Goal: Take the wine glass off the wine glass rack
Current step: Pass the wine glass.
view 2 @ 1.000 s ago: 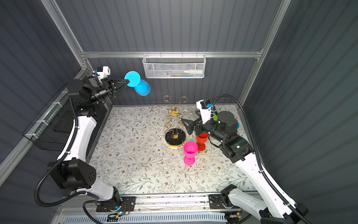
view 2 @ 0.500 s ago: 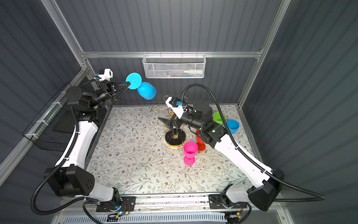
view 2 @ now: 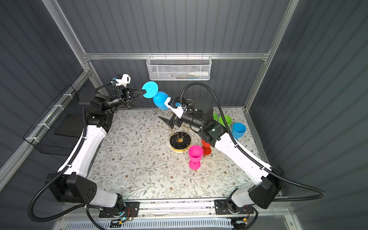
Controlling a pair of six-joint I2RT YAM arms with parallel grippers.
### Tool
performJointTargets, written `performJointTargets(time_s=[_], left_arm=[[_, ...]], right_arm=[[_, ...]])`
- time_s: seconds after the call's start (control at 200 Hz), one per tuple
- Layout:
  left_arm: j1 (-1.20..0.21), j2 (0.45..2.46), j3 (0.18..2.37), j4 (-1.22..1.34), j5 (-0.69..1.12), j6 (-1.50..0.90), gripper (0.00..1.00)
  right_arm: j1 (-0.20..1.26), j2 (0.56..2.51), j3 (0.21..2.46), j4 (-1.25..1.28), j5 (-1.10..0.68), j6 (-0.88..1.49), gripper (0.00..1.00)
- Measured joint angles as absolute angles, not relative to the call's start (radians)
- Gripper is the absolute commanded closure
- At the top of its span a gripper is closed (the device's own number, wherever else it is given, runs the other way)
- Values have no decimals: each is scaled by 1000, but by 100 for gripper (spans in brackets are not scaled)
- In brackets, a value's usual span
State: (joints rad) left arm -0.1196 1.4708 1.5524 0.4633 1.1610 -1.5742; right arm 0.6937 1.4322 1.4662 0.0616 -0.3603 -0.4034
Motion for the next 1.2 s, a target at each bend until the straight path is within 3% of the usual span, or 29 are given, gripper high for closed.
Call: performJointTargets(time_s=[0.715, 1.201], left_arm=[[-233, 1466, 1578, 459, 1217, -1564, 100], [-236, 1504, 1603, 501, 1232, -1602, 100]], right_arm=[[662, 1537, 1520, 103, -302, -401, 3], [658, 1517, 1504, 104, -282, -385, 25]])
